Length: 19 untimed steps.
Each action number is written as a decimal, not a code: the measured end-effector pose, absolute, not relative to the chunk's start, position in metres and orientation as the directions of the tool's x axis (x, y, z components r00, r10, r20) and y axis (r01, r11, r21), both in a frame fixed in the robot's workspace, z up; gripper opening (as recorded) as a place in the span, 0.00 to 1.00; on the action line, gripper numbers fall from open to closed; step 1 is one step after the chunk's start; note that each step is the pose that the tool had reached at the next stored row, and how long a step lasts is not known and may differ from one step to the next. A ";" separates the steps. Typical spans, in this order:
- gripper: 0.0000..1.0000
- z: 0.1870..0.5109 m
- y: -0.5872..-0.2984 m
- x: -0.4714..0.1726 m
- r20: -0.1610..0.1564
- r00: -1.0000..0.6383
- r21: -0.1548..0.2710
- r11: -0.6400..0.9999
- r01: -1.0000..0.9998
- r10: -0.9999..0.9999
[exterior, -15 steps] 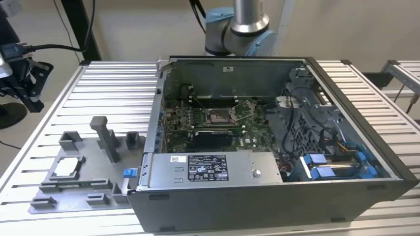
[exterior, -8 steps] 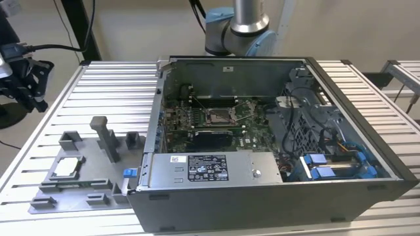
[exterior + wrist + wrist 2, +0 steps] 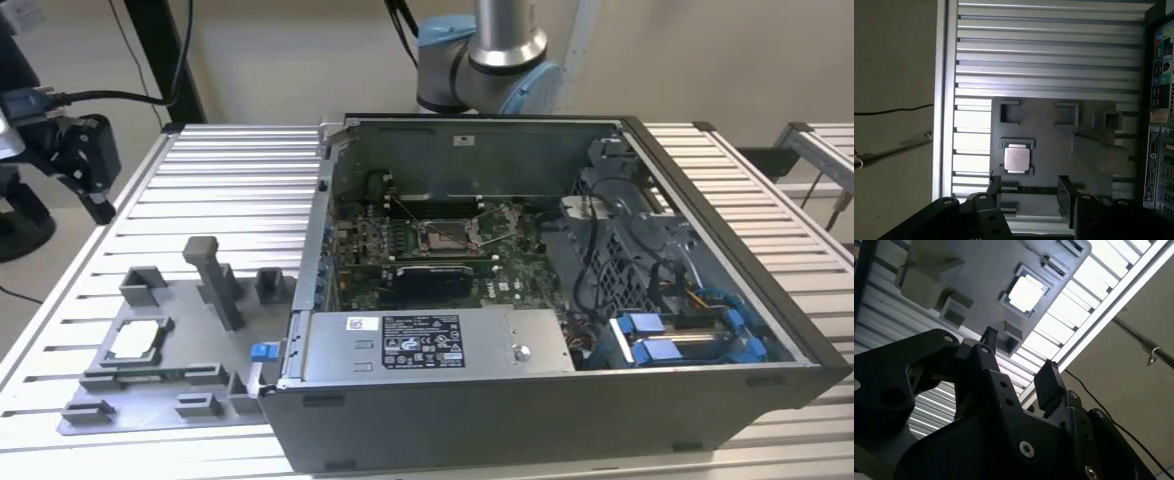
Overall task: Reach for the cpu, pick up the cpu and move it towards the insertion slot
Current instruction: 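Reach for the cpu, then pick up the cpu and move it towards the insertion slot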
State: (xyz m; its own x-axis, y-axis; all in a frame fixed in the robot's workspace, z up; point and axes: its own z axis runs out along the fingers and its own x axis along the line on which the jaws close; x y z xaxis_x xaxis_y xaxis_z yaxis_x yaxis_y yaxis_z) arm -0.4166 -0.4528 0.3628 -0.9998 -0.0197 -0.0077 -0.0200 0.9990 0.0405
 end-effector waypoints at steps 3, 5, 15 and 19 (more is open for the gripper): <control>1.00 0.363 -0.453 -0.417 -0.008 -1.000 0.041 0.999 -0.020 -0.020; 1.00 0.363 -0.453 -0.417 -0.009 -1.000 0.040 0.999 -0.017 -0.017; 1.00 0.346 -0.453 -0.422 -0.011 -1.000 0.041 0.999 -0.007 -0.006; 1.00 0.339 -0.453 -0.422 -0.018 -1.000 0.040 0.999 -0.007 -0.006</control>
